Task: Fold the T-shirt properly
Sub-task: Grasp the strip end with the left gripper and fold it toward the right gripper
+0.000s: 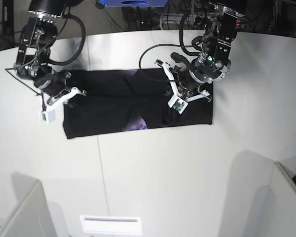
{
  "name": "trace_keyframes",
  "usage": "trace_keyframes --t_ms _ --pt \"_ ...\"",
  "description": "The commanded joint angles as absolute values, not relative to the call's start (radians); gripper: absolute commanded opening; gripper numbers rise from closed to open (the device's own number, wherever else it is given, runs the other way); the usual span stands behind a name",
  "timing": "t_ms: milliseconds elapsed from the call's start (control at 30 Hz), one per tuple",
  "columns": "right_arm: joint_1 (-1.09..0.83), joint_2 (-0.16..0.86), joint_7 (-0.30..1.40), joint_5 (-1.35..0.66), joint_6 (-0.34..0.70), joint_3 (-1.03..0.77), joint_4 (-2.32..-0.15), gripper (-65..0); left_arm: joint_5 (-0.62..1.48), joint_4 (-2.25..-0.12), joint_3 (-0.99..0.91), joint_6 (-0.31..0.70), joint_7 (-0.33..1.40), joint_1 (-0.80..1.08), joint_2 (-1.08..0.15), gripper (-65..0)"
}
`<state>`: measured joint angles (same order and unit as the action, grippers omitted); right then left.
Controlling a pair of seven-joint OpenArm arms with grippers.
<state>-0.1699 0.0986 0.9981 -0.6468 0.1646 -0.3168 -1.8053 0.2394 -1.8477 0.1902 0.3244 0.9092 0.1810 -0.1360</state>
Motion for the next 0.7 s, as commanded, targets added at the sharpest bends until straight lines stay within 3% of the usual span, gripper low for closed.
trace_keyframes --t_ms 0,400,667 --pt "-0.16 0.108 0.98 -0.661 0.17 -0.323 -1.819 -65.0 0.249 -1.868 0.191 0.328 0.894 0.173 -0.134 -65.0" --pt "-0.163 0.108 0.98 -0.661 0.17 -0.323 -1.822 -65.0 0.248 -1.867 0.185 0.328 0.897 0.171 -0.116 -65.0" --pt "-0.163 0.108 0.981 -0.661 0.17 -0.323 -1.824 -65.0 0.249 -1.863 0.193 0.329 0.898 0.148 -0.101 -26.3"
